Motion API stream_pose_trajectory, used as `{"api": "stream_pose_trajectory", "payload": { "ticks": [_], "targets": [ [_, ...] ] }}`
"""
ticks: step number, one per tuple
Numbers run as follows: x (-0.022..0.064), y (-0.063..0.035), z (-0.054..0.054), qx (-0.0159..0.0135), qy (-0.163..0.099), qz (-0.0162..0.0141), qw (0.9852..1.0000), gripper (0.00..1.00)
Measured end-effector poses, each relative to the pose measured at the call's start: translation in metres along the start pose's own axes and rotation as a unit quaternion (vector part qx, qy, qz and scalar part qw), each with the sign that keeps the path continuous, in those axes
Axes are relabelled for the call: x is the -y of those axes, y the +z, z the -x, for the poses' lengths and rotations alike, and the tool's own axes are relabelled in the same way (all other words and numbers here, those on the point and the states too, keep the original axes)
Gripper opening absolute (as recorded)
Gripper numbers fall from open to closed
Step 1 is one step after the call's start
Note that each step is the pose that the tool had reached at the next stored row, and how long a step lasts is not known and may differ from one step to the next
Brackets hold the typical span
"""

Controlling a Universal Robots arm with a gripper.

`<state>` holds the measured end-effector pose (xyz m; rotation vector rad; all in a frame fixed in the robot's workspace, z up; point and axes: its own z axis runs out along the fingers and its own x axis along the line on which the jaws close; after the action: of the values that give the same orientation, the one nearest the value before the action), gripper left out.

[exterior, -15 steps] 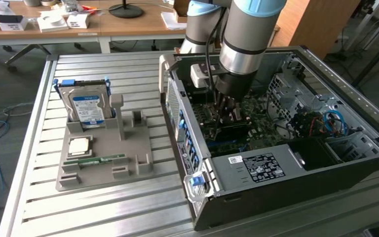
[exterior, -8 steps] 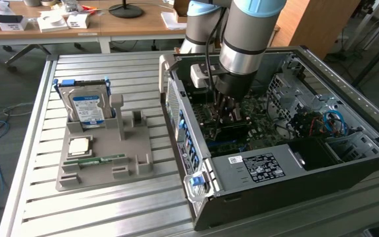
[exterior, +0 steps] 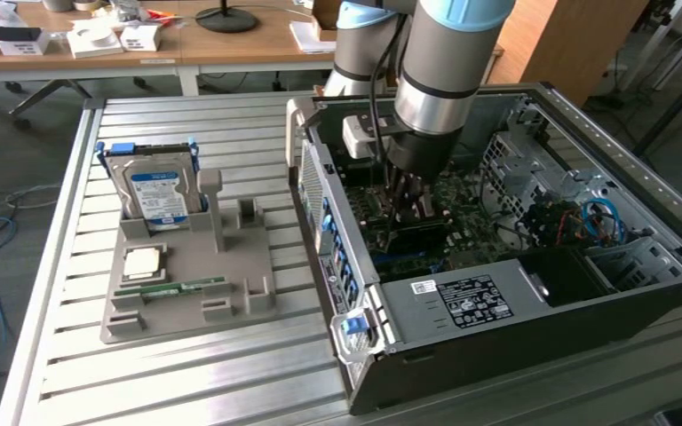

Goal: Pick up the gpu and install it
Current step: 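Press down on the gpu until it lock into place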

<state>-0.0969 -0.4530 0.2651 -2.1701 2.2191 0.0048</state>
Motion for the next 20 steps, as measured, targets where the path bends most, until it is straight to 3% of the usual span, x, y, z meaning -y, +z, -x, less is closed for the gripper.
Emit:
{"api": "stream_pose_trajectory", "payload": {
  "ticks": [11, 12, 20],
  "targets": [
    [-0.0001, 0.0011, 0.0, 0.0001, 0.0, 0.0, 1.0, 0.11],
    [0.0, 0.0025, 0.0002, 0.0012, 0.0, -0.0007, 1.0, 0.11],
    [-0.0003, 0.002, -0.0001, 0.0, 0.0, 0.0, 1.0, 0.11]
  ]
}}
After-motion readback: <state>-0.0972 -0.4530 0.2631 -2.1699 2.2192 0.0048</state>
